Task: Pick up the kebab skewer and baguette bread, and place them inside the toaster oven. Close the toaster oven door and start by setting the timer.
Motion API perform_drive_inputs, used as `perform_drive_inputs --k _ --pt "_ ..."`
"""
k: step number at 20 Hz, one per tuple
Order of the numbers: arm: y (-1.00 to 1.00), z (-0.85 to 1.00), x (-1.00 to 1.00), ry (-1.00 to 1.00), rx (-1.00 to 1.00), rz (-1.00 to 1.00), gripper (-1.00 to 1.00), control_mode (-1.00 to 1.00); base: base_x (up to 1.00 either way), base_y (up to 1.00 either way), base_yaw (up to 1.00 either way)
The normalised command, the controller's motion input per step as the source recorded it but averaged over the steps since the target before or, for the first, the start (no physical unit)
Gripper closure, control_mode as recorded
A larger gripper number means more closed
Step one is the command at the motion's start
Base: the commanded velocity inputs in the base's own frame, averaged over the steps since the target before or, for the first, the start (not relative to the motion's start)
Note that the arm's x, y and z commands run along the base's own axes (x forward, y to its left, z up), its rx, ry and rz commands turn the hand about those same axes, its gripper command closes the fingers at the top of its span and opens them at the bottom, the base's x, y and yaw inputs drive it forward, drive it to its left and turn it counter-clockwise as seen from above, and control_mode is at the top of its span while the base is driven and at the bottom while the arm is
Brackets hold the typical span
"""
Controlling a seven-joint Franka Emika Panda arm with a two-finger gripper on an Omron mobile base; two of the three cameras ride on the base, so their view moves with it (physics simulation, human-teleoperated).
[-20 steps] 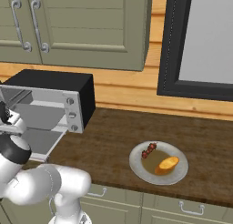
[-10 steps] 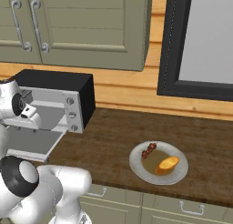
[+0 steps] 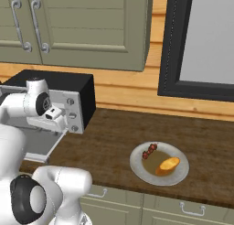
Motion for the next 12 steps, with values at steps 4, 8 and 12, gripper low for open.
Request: perform_drive_inputs --k 4,8,12 --pt "-0.77 0.00 0.12 0.00 0.00 0.00 -1.00 -1.00 0.00 0.00 0.00" --pt "-1.00 0.00 0.00 0.03 0.00 0.00 -1.00 -1.00 0.00 0.00 0.00" --pt "-1.00 0.00 0.00 0.03 0.00 0.00 -1.00 -1.00 0.00 0.00 0.00"
